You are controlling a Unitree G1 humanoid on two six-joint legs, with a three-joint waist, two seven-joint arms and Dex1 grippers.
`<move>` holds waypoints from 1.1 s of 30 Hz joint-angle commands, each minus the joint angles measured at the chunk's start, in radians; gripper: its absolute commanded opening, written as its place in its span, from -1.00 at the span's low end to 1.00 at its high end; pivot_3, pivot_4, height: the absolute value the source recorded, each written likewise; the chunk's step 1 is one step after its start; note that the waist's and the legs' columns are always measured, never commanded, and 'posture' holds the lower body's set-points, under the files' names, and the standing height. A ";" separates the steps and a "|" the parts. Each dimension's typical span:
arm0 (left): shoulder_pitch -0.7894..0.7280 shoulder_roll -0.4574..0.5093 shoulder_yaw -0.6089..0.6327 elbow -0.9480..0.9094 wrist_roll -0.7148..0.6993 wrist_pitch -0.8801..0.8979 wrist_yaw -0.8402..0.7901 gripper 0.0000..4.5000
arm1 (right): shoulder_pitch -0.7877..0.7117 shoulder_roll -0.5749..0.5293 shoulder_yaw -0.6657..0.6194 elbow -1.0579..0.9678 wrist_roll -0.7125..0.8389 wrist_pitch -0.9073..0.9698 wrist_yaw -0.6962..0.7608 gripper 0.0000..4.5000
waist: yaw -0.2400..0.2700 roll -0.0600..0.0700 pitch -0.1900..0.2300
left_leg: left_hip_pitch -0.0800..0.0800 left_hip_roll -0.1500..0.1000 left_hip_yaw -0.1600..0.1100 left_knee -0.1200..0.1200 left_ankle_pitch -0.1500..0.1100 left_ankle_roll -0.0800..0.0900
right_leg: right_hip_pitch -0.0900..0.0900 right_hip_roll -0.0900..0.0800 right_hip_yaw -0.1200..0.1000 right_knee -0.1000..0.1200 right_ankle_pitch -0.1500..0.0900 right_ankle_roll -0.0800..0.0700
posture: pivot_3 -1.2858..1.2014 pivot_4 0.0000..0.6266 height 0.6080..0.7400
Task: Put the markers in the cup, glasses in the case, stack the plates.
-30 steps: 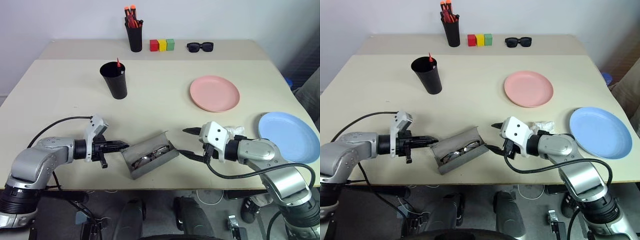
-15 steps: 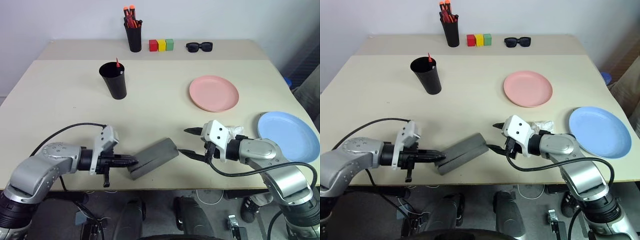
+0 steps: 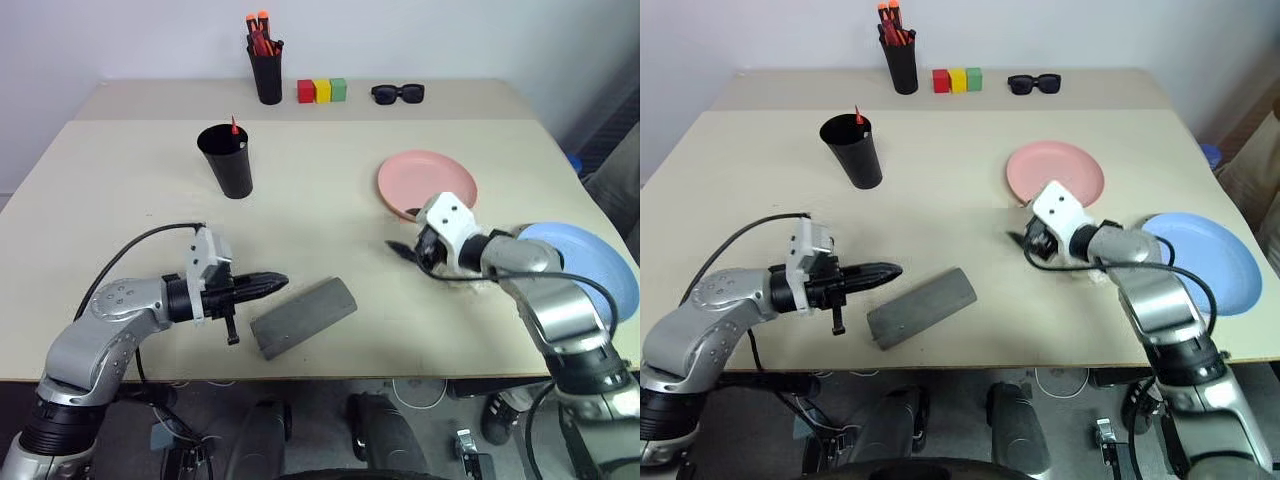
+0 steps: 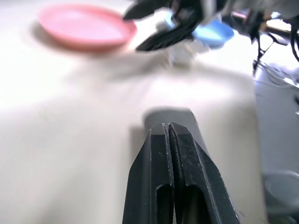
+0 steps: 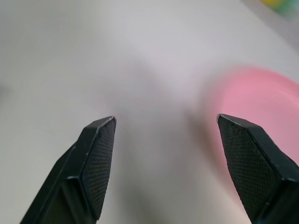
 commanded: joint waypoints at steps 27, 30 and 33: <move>-0.040 -0.087 -0.146 -0.091 -0.021 -0.017 0.017 -1.00 | 0.139 -0.199 -0.177 -0.154 -0.232 -0.181 0.075 -0.95 | 0.010 0.001 0.001 | 0.000 -0.001 -0.001 0.000 0.000 0.000 | 0.001 0.000 0.000 0.001 0.002 0.003 | 0.03 -0.52 1.00; -0.083 -0.107 -0.193 -0.045 -0.005 -0.036 -0.020 -1.00 | 0.316 -0.262 -0.367 -0.323 -0.161 -0.093 0.168 -0.95 | 0.008 0.002 0.000 | 0.000 -0.001 -0.002 0.000 0.000 0.000 | 0.001 0.000 0.000 0.001 0.001 0.003 | 0.03 -0.52 1.00; -0.151 -0.139 -0.247 0.017 0.011 -0.055 -0.069 -1.00 | 0.536 -0.282 -0.567 -0.418 -0.138 -0.021 0.248 -0.95 | 0.007 0.002 0.000 | 0.001 -0.001 -0.002 0.001 0.000 0.000 | 0.003 0.001 0.000 0.001 0.000 0.001 | 0.03 -0.52 1.00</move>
